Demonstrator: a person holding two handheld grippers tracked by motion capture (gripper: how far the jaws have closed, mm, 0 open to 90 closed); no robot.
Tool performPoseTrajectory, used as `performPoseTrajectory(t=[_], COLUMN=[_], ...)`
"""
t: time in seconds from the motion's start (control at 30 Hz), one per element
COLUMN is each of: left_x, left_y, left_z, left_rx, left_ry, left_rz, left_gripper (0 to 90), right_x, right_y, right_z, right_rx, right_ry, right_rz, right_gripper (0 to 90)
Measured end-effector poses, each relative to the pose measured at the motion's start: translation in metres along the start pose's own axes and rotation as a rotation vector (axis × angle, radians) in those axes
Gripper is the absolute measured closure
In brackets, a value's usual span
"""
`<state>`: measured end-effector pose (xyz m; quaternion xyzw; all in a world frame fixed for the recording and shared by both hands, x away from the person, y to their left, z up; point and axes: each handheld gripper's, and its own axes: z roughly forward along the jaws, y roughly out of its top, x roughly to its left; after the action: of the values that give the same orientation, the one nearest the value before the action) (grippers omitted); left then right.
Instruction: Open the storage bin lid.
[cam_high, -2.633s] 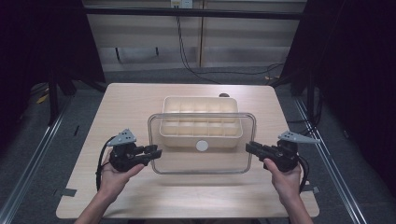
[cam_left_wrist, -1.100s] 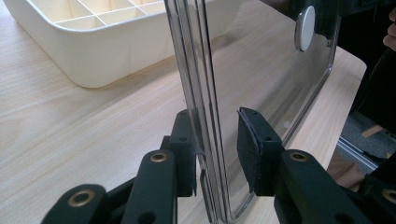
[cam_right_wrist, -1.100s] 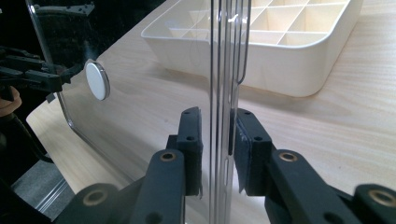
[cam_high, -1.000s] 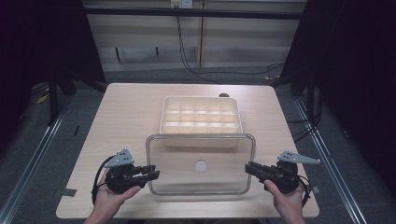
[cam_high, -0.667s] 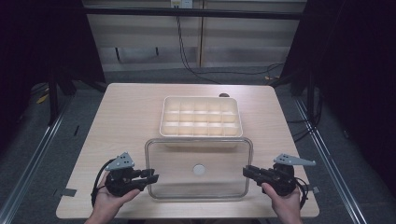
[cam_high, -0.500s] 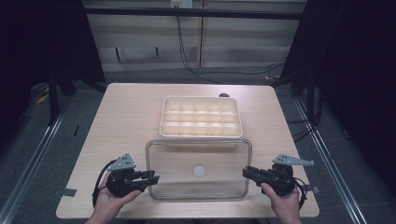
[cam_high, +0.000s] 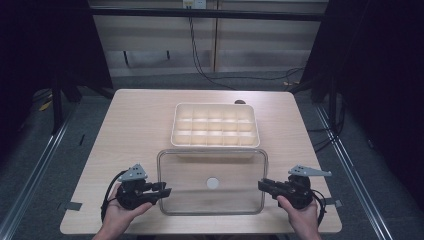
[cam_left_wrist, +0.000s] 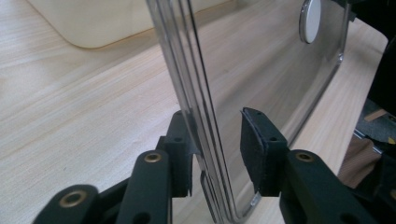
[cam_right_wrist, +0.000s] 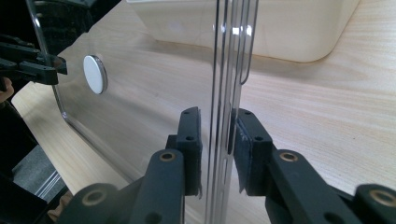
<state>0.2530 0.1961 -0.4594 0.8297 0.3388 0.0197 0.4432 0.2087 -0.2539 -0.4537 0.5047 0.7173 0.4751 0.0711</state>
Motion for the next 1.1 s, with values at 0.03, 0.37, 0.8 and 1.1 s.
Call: performPoseTrajectory(t=[0.03, 0.37, 0.8, 1.1], left_x=[0.0, 0.007, 0.013, 0.014], left_y=[0.0, 0.002, 0.004, 0.001], left_z=[0.002, 0.009, 0.018, 0.021], left_rx=[0.005, 0.022, 0.049, 0.05], left_ry=[0.009, -0.005, -0.011, -0.006], left_rz=[0.001, 0.0, -0.015, 0.007], left_gripper=[62.7, 59.5, 56.4, 53.4], right_x=[-0.001, -0.007, -0.014, -0.015], right_y=[0.0, -0.001, -0.001, -0.002], right_z=[0.001, 0.011, 0.021, 0.027], right_rx=[0.005, 0.017, 0.047, 0.066], right_ry=[-0.001, -0.009, -0.031, -0.045], right_rz=[0.004, 0.016, 0.018, 0.012], right_gripper=[73.8, 70.2, 64.5, 61.1])
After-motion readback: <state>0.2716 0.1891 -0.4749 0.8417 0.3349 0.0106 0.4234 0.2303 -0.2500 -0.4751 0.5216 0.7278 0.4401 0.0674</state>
